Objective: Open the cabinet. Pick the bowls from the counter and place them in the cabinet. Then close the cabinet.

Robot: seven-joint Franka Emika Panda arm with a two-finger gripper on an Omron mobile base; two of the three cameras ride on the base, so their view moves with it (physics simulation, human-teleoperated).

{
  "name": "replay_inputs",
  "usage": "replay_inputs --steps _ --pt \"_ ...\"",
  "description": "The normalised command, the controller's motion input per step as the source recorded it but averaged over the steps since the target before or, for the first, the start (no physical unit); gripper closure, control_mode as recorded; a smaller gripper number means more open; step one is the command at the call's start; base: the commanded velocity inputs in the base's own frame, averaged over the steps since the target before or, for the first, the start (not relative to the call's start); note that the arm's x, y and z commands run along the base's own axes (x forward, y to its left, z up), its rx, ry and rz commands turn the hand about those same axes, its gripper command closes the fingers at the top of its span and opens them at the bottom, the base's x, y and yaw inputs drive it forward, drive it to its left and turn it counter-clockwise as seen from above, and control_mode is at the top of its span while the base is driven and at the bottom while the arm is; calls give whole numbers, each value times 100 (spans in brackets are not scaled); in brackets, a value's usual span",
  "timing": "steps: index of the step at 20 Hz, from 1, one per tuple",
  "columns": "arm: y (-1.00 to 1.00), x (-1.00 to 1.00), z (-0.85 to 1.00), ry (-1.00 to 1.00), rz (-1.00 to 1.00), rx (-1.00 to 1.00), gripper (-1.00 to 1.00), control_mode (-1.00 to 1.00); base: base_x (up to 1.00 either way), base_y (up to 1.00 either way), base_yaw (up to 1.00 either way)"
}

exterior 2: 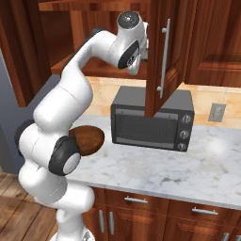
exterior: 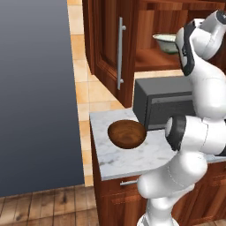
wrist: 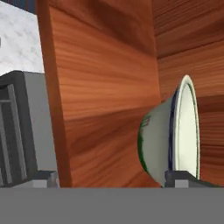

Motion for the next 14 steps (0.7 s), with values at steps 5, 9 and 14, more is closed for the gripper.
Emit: replay_inputs --steps 5,9,14 --pt "97 -100 -87 -24 14 -11 -100 -100 0 0 0" --pt "88 -100 -38 11 22 -1 -100 -100 0 0 0" --pt "50 -100 -7 36 25 0 -100 -100 0 0 0"
